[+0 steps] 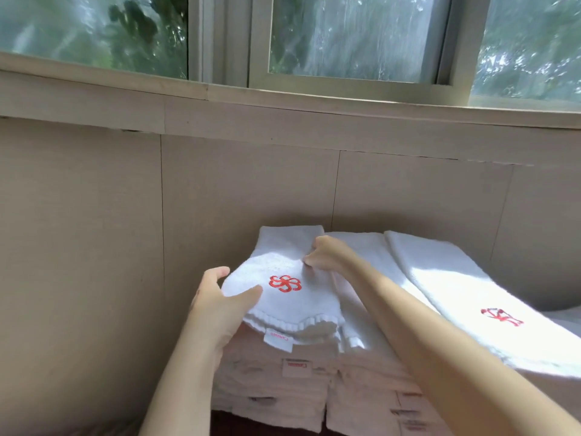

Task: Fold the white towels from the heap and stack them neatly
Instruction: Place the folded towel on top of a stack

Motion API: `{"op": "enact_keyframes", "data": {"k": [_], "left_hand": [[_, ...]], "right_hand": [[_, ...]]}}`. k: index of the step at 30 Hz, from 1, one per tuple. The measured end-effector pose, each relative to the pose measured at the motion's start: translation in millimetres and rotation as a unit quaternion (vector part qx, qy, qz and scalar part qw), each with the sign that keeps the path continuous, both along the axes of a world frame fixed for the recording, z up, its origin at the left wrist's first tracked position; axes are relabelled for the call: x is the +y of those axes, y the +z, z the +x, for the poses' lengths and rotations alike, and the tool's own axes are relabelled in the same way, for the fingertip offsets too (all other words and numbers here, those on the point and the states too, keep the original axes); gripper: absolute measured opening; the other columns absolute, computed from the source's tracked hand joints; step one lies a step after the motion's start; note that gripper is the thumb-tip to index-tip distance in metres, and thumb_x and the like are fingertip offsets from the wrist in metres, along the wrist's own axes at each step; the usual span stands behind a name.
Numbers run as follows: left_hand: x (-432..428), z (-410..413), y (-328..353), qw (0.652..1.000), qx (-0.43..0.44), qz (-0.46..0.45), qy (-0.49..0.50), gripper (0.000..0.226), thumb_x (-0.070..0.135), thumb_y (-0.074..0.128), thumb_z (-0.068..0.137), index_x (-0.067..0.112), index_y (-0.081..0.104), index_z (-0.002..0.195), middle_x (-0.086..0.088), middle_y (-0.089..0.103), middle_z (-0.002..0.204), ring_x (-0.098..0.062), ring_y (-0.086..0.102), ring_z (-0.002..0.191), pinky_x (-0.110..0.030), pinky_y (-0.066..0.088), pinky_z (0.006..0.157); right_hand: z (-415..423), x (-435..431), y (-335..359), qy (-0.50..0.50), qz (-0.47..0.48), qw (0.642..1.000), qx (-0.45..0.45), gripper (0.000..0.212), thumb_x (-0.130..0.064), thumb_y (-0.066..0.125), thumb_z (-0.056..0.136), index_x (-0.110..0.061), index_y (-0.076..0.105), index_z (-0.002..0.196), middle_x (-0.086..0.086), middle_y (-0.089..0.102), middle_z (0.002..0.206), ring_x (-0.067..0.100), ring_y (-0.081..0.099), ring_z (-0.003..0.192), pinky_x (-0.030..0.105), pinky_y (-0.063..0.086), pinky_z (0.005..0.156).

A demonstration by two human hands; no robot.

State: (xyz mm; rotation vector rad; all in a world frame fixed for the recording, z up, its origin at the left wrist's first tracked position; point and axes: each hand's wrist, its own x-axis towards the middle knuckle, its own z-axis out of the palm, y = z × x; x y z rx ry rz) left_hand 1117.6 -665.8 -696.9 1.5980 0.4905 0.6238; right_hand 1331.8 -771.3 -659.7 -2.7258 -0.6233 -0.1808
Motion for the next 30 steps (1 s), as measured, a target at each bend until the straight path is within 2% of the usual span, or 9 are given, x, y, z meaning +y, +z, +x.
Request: {"op": "enact_keyframes", "data": {"k": [6, 10, 12, 15, 18, 20, 23, 27, 30], "left_hand": [[9, -8, 0, 0.990, 0.093, 0.058, -0.086, 0.052, 0.016, 0.064, 0.086, 0.033, 0.048, 0.133, 0.000, 0.058, 0.108, -0.017, 0.059, 0.074, -0.027, 0.047, 0.062], [8, -20, 7, 0.964, 0.158, 0.155, -0.147, 0.046, 0.025, 0.061, 0.086, 0.047, 0.050, 0.124, 0.006, 0.057, 0.080, -0.006, 0.041, 0.044, -0.016, 0.041, 0.049], [8, -26, 11, 0.951, 0.185, 0.180, -0.170, 0.048, 0.029, 0.061, 0.086, 0.049, 0.046, 0.127, 0.008, 0.058, 0.084, -0.007, 0.046, 0.053, -0.017, 0.044, 0.057], [4, -26, 15, 0.928, 0.231, 0.251, -0.150, 0.055, 0.043, 0.058, 0.088, 0.048, 0.034, 0.139, 0.008, 0.045, 0.129, -0.010, 0.056, 0.095, -0.023, 0.046, 0.081], [-10, -16, 18, 0.876, 0.264, 0.400, -0.043, 0.065, 0.059, 0.048, 0.088, 0.038, 0.026, 0.146, 0.005, 0.025, 0.146, -0.019, 0.027, 0.135, -0.037, 0.033, 0.107], [-27, -6, 20, 0.843, 0.243, 0.478, -0.044, 0.062, 0.059, 0.044, 0.091, 0.033, 0.031, 0.145, 0.008, 0.029, 0.148, -0.017, 0.024, 0.138, -0.039, 0.025, 0.113], [-62, 5, 21, 0.807, 0.214, 0.527, -0.157, 0.041, 0.044, 0.042, 0.097, 0.020, 0.051, 0.130, 0.000, 0.044, 0.139, -0.019, 0.039, 0.130, -0.036, 0.033, 0.106], [-90, -6, 23, 0.780, 0.232, 0.557, -0.168, 0.028, 0.018, 0.041, 0.096, 0.022, 0.042, 0.068, -0.007, 0.054, 0.107, -0.028, 0.052, 0.107, -0.033, 0.035, 0.076], [-94, -20, 17, 0.787, 0.240, 0.539, -0.182, 0.018, 0.009, 0.040, 0.091, 0.021, 0.053, 0.090, -0.004, 0.051, 0.119, -0.027, 0.047, 0.118, -0.033, 0.037, 0.088]], "right_hand": [[-21, -15, -6, 0.036, -0.030, 0.998, -0.051, 0.031, -0.029, 0.054, 0.092, -0.006, 0.054, 0.072, 0.014, 0.060, 0.084, 0.032, 0.055, 0.082, 0.027, 0.033, 0.059], [-31, -20, -12, 0.044, -0.041, 0.995, -0.077, 0.034, -0.031, 0.047, 0.097, -0.002, 0.063, 0.101, 0.020, 0.064, 0.111, 0.036, 0.059, 0.103, 0.029, 0.037, 0.071], [-39, -25, -13, 0.025, -0.073, 0.990, -0.117, 0.033, -0.032, 0.046, 0.098, -0.005, 0.062, 0.106, 0.017, 0.063, 0.115, 0.035, 0.057, 0.107, 0.030, 0.035, 0.073], [-50, -26, -15, -0.003, -0.144, 0.956, -0.254, 0.038, -0.040, 0.045, 0.097, -0.010, 0.064, 0.111, 0.015, 0.053, 0.125, 0.032, 0.046, 0.115, 0.033, 0.030, 0.077], [-55, -17, -23, 0.053, -0.126, 0.986, -0.098, 0.060, -0.050, 0.032, 0.098, -0.008, 0.041, 0.139, 0.017, 0.024, 0.152, 0.030, 0.027, 0.137, 0.041, 0.023, 0.107], [-56, -16, -28, 0.046, -0.080, 0.995, 0.047, 0.072, -0.055, 0.026, 0.097, -0.005, 0.020, 0.149, 0.013, 0.015, 0.157, 0.026, 0.019, 0.143, 0.042, 0.016, 0.114], [-58, -23, -29, 0.042, -0.075, 0.994, 0.065, 0.072, -0.052, 0.023, 0.099, -0.002, 0.014, 0.150, 0.012, 0.016, 0.158, 0.025, 0.019, 0.144, 0.041, 0.014, 0.114], [-76, -42, -20, 0.054, -0.062, 0.992, 0.098, 0.048, -0.031, 0.023, 0.103, 0.001, 0.033, 0.138, 0.018, 0.032, 0.147, 0.029, 0.034, 0.135, 0.040, 0.025, 0.107], [-92, -68, -14, 0.103, -0.044, 0.986, 0.122, 0.040, -0.014, 0.027, 0.104, 0.001, 0.035, 0.141, 0.014, 0.031, 0.150, 0.028, 0.031, 0.138, 0.032, 0.025, 0.106]]}}
